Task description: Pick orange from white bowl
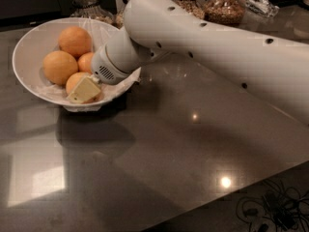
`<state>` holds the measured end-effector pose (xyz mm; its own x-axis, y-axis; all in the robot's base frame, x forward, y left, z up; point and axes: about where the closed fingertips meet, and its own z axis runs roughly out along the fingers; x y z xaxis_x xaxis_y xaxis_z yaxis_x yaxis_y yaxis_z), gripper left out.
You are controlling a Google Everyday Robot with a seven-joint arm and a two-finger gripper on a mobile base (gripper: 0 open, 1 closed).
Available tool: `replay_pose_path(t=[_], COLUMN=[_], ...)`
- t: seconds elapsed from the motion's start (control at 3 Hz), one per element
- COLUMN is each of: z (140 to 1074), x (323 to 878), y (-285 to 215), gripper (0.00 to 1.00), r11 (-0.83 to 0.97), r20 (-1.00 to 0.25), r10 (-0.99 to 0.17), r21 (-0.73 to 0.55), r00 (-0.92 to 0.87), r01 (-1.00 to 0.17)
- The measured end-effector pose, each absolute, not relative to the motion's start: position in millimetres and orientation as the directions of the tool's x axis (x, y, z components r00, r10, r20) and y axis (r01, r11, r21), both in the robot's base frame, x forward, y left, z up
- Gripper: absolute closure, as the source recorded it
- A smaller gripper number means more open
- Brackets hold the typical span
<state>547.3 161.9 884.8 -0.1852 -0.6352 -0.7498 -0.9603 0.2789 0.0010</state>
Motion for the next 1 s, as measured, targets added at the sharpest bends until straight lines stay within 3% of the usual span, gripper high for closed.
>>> replay_pose_path(t=[0.33,1.0], z=[884.8,884.8], x=[547.3,547.3], y=[161.9,162.0], gripper=[0.37,0.79], r11=[0.279,0.279], r20=[-0.750,-0.750], r10=[-0.635,-0.635], r21=[0.001,0.001], r00=[-0.185,-0.185], r01=[-0.960,-0.960])
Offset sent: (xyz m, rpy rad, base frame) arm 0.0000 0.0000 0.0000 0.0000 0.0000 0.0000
